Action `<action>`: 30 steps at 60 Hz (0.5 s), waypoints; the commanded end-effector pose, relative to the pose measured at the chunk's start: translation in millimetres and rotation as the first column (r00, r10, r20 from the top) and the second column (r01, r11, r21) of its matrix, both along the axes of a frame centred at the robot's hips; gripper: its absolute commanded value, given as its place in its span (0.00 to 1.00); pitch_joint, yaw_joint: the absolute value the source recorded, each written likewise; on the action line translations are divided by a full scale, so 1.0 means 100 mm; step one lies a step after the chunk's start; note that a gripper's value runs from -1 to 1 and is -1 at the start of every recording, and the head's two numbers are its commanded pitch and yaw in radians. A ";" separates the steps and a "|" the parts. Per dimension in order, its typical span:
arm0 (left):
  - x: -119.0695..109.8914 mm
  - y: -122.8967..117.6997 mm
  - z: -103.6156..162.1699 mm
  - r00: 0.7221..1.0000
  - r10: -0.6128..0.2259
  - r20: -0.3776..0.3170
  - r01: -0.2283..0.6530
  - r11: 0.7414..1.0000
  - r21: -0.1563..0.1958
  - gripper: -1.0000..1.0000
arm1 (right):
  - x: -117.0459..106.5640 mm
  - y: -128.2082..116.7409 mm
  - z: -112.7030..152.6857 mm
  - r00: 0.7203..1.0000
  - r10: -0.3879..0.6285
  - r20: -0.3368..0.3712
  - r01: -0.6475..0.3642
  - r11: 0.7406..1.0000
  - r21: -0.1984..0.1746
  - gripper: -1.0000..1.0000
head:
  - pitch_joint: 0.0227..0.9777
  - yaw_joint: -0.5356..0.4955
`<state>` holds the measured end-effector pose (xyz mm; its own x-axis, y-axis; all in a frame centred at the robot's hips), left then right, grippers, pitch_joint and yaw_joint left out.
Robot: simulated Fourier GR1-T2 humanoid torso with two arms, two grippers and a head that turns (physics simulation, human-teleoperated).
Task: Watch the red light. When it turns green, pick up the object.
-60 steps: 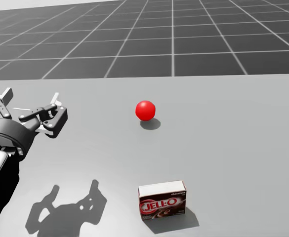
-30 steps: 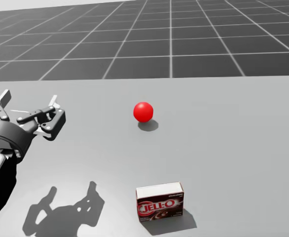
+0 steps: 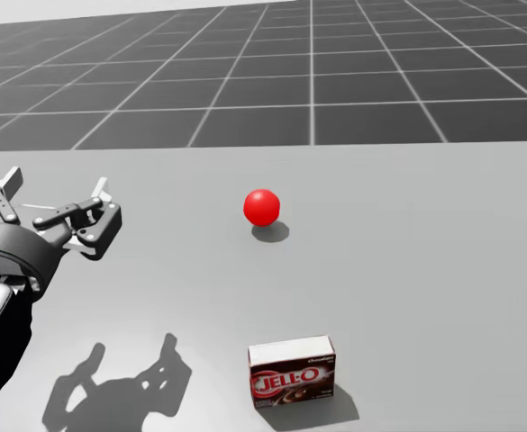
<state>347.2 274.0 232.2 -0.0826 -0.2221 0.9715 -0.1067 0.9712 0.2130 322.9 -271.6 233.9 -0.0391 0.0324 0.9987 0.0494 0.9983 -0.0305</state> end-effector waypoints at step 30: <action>0.00 -0.01 -0.01 1.000 -0.005 -0.004 0.005 1.000 0.003 0.00 | 0.00 0.00 0.00 1.000 0.000 0.002 0.000 1.000 -0.003 0.00 | 0.61 0.63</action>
